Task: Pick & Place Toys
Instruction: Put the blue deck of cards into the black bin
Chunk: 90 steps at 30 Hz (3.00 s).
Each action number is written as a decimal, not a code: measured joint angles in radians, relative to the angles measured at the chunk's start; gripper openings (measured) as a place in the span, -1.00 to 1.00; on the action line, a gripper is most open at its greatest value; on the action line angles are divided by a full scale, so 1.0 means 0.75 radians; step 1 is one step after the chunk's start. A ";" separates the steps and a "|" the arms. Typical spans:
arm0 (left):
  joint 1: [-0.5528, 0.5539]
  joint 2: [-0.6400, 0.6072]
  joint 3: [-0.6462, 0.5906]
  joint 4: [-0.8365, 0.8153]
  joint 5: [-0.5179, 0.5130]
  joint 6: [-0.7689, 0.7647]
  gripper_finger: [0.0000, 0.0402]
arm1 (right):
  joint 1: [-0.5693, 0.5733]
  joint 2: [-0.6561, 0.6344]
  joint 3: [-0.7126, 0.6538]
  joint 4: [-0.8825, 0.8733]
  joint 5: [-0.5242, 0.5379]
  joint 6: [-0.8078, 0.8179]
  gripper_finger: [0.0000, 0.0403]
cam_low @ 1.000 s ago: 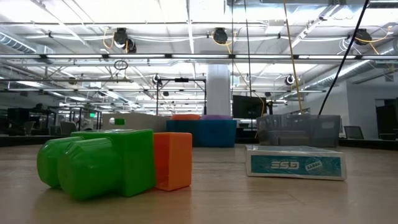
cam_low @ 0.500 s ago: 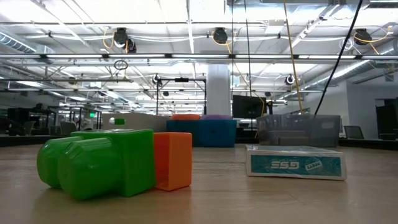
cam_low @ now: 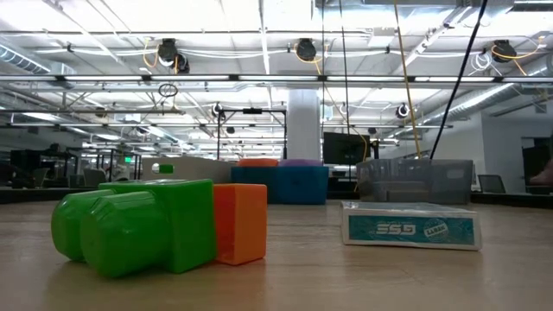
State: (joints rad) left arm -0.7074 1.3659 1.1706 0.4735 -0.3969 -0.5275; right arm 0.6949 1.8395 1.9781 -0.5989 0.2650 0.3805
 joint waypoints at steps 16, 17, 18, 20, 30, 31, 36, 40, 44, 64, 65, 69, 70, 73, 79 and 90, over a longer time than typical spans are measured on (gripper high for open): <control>-0.057 -0.463 0.001 -0.456 0.017 0.208 -0.37 | -0.150 0.260 0.087 -0.386 -0.115 0.175 -0.03; -0.067 -0.489 0.001 -0.503 0.017 0.207 -0.37 | -0.167 0.280 0.077 -0.388 -0.114 0.179 -0.03; -0.079 -0.512 0.001 -0.544 0.018 0.208 -0.37 | -0.184 0.299 0.064 -0.397 -0.114 0.193 -0.03; -0.103 -0.554 0.002 -0.621 0.018 0.208 -0.37 | -0.215 0.334 0.029 -0.414 -0.116 0.248 -0.03; -0.205 -0.645 0.002 -0.850 0.018 0.205 -0.37 | -0.305 0.376 -0.213 -0.464 -0.441 0.597 -0.03; -0.208 -0.645 0.002 -0.863 0.018 0.209 -0.37 | -0.307 0.374 -0.232 -0.464 -0.460 0.615 -0.03; -0.212 -0.644 0.002 -0.892 0.013 0.210 -0.37 | -0.305 0.374 -0.304 -0.459 -0.463 0.616 -0.03; -0.210 -0.643 0.002 -0.890 -0.030 0.225 -0.37 | -0.325 0.374 -0.358 -0.459 -0.461 0.550 -0.03; -0.210 -0.643 0.002 -0.877 -0.106 0.235 -0.37 | -0.365 0.368 -0.401 -0.476 -0.458 0.458 -0.03; -0.210 -0.509 0.002 -0.717 -0.543 0.186 -0.37 | -0.595 0.181 -0.451 -0.858 -0.001 -0.101 -0.03; -0.210 -0.494 0.002 -0.696 -0.563 0.185 -0.37 | -0.596 0.142 -0.450 -0.855 0.003 -0.104 -0.03; -0.210 -0.442 0.002 -0.638 -0.633 0.182 -0.37 | -0.615 -0.038 -0.450 -0.827 0.002 -0.025 -0.03; -0.210 -0.431 0.002 -0.632 -0.653 0.183 -0.37 | -0.622 -0.084 -0.449 -0.820 0.006 0.030 -0.03; -0.204 -0.421 0.002 -0.632 -0.732 0.197 -0.37 | -0.648 -0.190 -0.449 -0.795 0.049 0.277 -0.03; -0.158 -0.453 0.002 -0.637 -0.805 0.370 -0.37 | -0.707 -0.319 -0.487 -0.640 0.065 0.705 -0.03; -0.132 -0.729 0.002 -0.661 -0.800 0.739 -0.37 | -0.747 -0.390 -0.720 0.109 0.095 0.878 -0.03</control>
State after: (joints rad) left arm -0.8065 0.8193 1.1717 -0.0226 -0.9969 0.0265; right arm 0.1349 1.5470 1.4380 -0.5172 0.3360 1.0387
